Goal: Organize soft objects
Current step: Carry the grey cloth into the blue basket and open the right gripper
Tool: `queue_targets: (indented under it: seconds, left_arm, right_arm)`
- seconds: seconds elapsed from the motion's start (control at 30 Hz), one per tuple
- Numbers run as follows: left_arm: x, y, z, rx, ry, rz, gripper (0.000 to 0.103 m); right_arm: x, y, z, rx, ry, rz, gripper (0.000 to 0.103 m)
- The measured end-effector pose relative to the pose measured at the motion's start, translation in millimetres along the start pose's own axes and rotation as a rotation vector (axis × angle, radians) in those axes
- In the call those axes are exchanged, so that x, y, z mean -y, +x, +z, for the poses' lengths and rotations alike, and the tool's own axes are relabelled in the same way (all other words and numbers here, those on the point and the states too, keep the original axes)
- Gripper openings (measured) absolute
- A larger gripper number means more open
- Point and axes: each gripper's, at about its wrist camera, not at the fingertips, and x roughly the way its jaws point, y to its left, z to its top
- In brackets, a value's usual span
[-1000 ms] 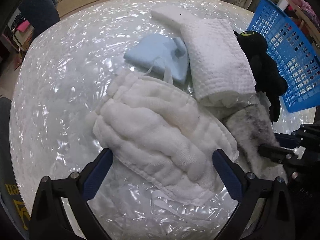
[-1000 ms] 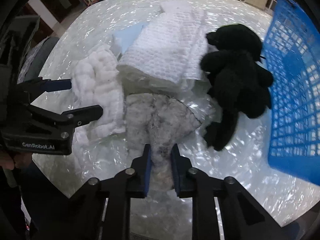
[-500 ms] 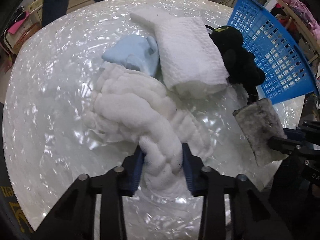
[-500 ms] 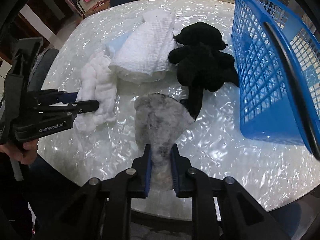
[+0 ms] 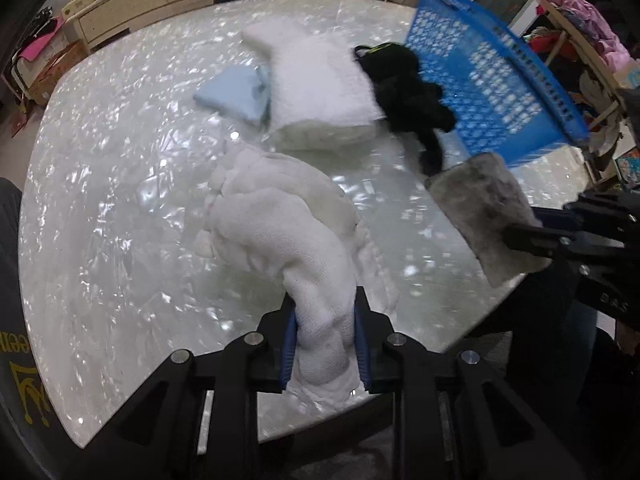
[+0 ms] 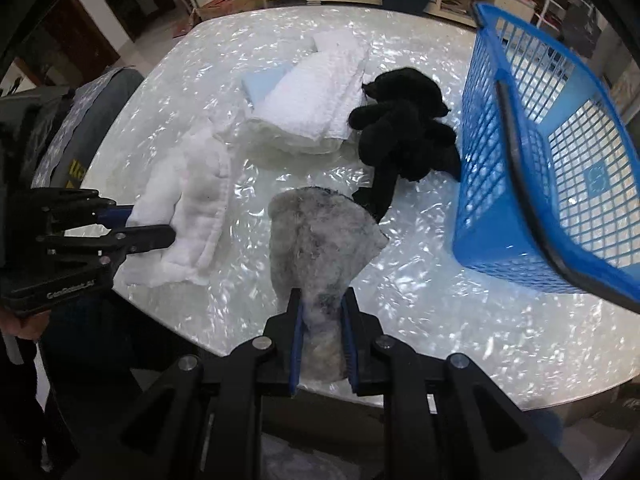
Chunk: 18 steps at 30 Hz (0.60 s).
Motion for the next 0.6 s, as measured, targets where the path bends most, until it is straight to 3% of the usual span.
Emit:
queue_targets:
  seconds: [0.23,0.6]
  left_arm:
    - [30.7,-42.3,3.4,0.037,0.041,-0.027,0.022]
    - [66.8,-60.0,42.8,0.111,0.054,0.006,0.022]
  right_arm:
    - [14.6,-37.9,3.0,0.028,-0.036,0.012,0.016]
    - [75.0,-84.4,24.3,0.140,0.024,-0.005,0.016]
